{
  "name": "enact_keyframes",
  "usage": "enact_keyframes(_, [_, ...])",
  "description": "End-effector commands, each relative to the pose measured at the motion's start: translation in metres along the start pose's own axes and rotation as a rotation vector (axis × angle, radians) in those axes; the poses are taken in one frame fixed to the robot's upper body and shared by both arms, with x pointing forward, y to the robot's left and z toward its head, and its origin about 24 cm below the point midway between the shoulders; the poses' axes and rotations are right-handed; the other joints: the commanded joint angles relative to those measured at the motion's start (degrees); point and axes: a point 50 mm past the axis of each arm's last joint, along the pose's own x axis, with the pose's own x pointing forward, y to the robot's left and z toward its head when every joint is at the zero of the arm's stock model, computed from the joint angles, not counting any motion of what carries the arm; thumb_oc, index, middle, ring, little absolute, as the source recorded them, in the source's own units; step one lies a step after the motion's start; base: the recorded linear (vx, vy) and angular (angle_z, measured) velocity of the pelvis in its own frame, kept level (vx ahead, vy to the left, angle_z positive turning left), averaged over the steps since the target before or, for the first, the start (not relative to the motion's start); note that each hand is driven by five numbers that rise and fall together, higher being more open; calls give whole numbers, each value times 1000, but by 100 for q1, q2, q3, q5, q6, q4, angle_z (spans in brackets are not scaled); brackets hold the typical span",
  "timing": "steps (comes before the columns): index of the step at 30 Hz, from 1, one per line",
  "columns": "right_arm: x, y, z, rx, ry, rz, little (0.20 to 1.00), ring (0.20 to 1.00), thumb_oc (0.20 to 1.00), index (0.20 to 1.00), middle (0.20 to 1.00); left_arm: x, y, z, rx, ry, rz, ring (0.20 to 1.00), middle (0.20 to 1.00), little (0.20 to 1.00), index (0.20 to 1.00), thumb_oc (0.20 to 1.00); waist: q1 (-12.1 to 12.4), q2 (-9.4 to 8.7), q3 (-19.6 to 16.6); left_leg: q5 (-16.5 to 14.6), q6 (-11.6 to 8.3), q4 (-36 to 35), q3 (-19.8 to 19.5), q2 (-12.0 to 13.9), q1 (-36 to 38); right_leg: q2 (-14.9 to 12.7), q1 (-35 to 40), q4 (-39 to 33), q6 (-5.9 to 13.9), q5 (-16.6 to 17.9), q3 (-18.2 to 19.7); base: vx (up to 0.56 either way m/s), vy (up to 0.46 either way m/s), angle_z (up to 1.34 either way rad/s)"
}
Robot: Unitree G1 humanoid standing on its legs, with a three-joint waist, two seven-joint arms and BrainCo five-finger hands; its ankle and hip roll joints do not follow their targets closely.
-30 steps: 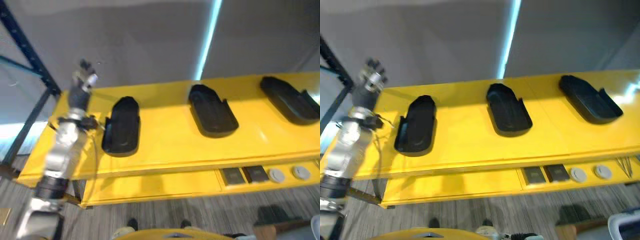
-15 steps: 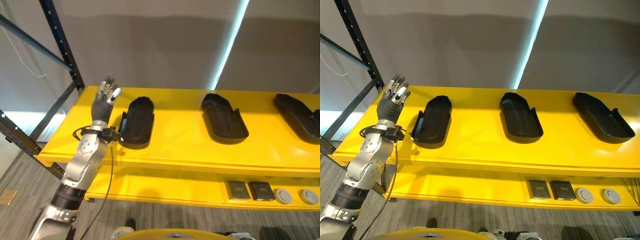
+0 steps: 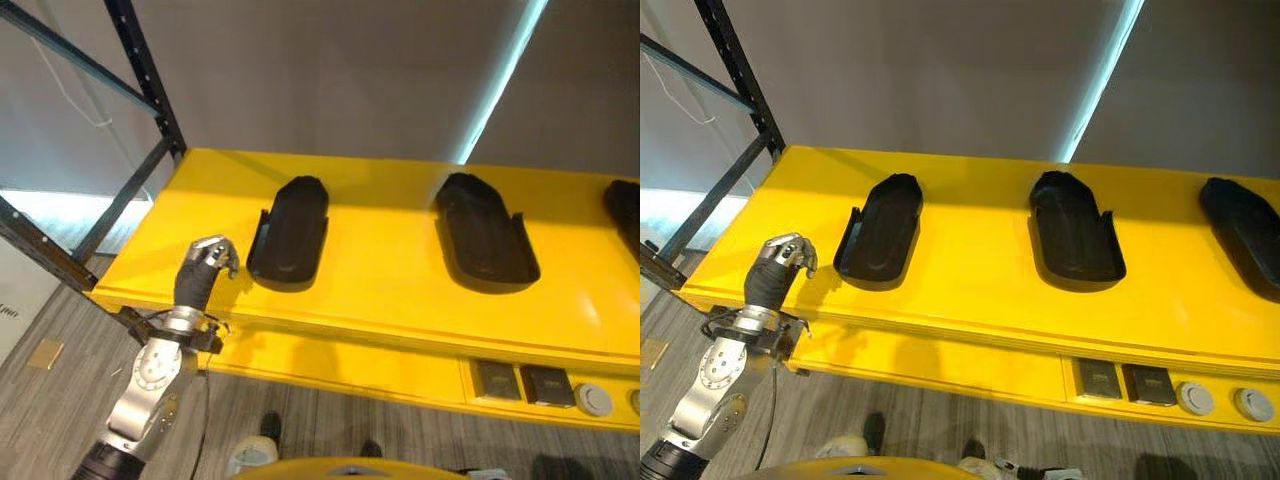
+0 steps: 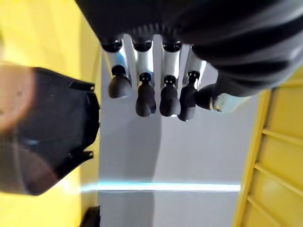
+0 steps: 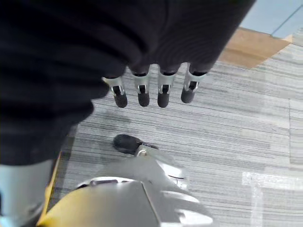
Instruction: Move parts from the plastic box to the shelf.
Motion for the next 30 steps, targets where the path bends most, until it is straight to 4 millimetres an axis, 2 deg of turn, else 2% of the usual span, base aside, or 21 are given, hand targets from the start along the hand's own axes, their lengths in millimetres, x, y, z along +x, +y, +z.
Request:
enact_keyframes(1, [-1,4,6,-10,29,-6,1000,1000,1000,1000,1000,18,-8,20,-28,-87,-82,200,200,200,200,200,-43,-228,321,-1062,260,0,166,-412,439,209,179,17,-212,-594,-160,30,-18,4])
enact_keyframes(5, [-1,2,7,8,26,-1,1000,1000,1000,1000,1000,10,-5,1,-50,5,-51,200,200,200,200,200,-81,-141,480,-1019,245,0,216,-384,289,200,-4,17,-205,-565,-148,-24,-10,-4])
enact_keyframes(10, [0,2,-2,30,48,-1,1000,1000,1000,1000,1000,2,-3,-8,-48,27,-34,200,200,200,200,200,-142,-78,525,-993,196,0,287,-354,246,199,-91,17,-154,-545,-129,27,-7,-2])
enact_keyframes(19, [-2,-5,7,15,0,-19,1000,1000,1000,1000,1000,19,-6,10,-59,-98,-26,200,200,200,200,200,-407,81,866,-913,190,0,508,-317,-42,163,-469,17,-124,-451,87,-37,3,-11])
enact_keyframes(30, [-2,-3,11,2,-29,-23,1000,1000,1000,1000,1000,43,-14,22,-33,-147,56,200,200,200,200,200,-698,79,1094,-893,189,0,696,-263,-63,191,-599,17,-153,-400,323,17,-7,-7])
